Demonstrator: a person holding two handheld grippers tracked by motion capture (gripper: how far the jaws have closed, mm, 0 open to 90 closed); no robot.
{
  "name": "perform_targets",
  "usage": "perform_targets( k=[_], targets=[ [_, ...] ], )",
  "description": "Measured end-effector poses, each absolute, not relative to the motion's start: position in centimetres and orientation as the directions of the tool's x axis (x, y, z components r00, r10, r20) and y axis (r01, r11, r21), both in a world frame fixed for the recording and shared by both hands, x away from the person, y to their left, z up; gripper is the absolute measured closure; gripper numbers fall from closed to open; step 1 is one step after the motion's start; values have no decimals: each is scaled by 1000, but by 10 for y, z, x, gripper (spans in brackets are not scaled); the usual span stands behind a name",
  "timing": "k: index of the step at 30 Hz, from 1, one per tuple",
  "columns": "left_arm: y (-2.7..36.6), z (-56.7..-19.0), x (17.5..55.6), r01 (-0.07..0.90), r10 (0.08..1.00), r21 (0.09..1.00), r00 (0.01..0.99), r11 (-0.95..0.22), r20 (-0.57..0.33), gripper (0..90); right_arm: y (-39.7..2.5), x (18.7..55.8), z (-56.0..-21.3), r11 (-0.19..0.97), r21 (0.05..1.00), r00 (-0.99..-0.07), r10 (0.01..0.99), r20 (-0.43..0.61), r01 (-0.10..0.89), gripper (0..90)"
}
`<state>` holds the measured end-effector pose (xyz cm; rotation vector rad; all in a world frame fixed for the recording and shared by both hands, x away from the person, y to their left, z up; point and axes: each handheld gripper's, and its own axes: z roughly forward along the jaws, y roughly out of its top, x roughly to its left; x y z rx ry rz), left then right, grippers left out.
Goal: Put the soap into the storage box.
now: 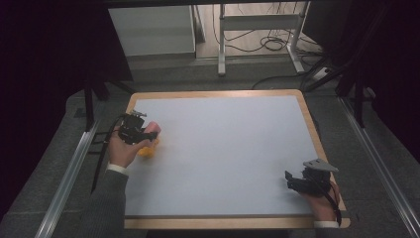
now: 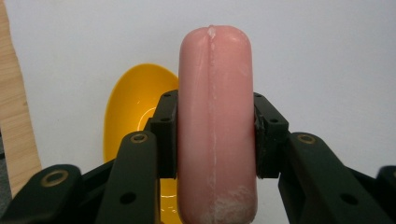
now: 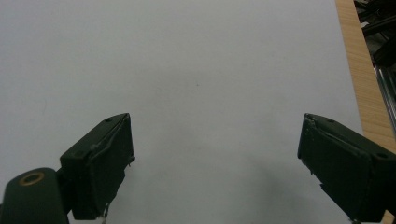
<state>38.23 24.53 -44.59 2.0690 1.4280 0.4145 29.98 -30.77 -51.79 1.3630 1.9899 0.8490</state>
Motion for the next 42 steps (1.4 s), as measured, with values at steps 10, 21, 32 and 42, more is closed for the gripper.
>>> perform_targets(
  k=[10,21,32,42],
  targets=[
    [257,-448,386,753,934,616,349,-232,-75,602,-308,300,-518,276,767,-312,944,-104,579,102],
    [265,-461,391,780,946,590,314,-208,-81,602,-308,300,-519,277,767,-312,944,-105,579,102],
    [263,-475,395,800,949,558,308,-220,-68,602,-307,300,-519,281,765,-316,943,-107,580,102],
    [264,-484,396,800,951,567,298,-199,-86,552,-307,300,-519,279,765,-315,943,-105,581,102]
  ],
)
